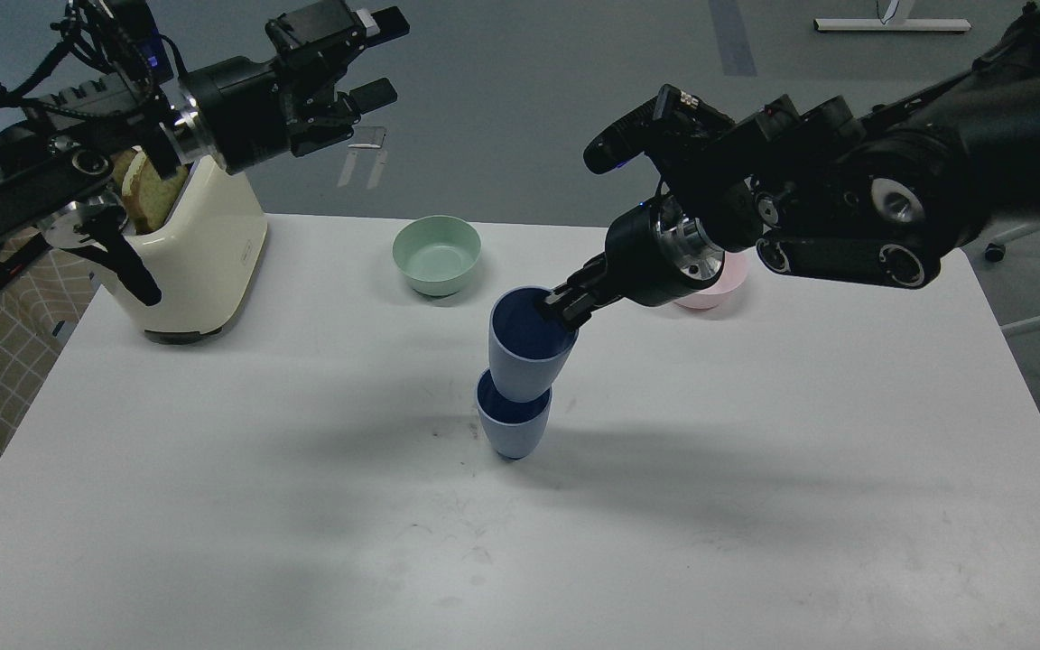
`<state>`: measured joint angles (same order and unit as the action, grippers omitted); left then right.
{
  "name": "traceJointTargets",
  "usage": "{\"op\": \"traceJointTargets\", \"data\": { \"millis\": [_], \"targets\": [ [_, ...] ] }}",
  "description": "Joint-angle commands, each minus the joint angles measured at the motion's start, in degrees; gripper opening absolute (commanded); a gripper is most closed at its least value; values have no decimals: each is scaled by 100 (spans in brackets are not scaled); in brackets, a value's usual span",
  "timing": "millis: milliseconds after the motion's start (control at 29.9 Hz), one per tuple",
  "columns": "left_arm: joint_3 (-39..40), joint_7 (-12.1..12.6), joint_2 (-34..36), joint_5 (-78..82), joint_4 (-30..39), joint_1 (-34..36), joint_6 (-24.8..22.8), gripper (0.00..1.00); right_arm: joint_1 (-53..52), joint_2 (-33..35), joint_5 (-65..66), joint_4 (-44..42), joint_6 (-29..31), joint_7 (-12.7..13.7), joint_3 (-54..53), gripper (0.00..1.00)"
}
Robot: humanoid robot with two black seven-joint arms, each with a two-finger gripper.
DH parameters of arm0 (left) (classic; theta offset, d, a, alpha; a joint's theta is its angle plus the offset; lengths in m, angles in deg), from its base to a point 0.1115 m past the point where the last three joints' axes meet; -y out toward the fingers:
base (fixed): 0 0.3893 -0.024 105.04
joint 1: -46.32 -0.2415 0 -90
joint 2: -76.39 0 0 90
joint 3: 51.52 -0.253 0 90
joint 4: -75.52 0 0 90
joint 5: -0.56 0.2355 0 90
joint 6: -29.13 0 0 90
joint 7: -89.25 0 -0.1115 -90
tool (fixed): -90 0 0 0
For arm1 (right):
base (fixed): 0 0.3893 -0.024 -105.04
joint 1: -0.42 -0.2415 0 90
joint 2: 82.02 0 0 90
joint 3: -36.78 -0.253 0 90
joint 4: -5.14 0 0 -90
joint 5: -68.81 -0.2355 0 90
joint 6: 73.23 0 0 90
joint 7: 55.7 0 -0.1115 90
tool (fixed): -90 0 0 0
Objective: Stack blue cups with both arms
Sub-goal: 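Carry the cup over the centered cup and lower it inside, then release the cup and raise the right gripper away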
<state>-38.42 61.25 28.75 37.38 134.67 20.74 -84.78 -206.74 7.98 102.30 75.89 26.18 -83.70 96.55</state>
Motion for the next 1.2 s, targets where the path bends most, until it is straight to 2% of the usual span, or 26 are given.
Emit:
{"op": "traceJointTargets", "data": {
  "millis": [0, 368, 535, 569, 602, 669, 703, 837, 970, 1071, 1171],
  "targets": [
    [0, 0, 0, 0, 0, 0, 0, 96, 0, 0, 0, 0, 0, 0, 0, 20],
    [0, 0, 0, 0, 0, 0, 0, 96, -62, 0, -308, -26, -26, 0, -35, 27],
    [0, 0, -9, 0, -35, 0, 9, 96, -97, 0, -413, -132, -35, 0, -105, 45],
    [0, 0, -17, 0, -35, -9, 18, 97, -97, 0, -430, -158, -35, 0, -140, 49],
    [0, 0, -18, 0, -52, -26, 44, 97, -97, 0, -474, -245, -35, 0, -227, 61],
    [0, 0, -35, 0, -96, -35, 44, 97, -36, 306, -545, -386, -44, 0, -438, 92],
    [0, 0, -61, -52, -157, -44, 53, 98, 43, 586, -632, -500, -44, 0, -596, 100],
    [0, 0, -184, -105, -456, -53, 44, 98, 403, 1264, -834, -843, -44, 0, -1018, 100],
    [0, 0, -395, -105, -781, -61, 61, 98, 1097, 2125, -914, -1353, -26, 0, -1966, 100],
    [0, 0, -588, -123, -1106, -61, 96, 98, 2000, 2653, -905, -1773, -53, 0, -3264, 100],
    [0, 0, -974, -298, -1658, -70, 150, 98, 2783, 2742, -914, -2335, -105, 0, -4582, 100]
  ]
}}
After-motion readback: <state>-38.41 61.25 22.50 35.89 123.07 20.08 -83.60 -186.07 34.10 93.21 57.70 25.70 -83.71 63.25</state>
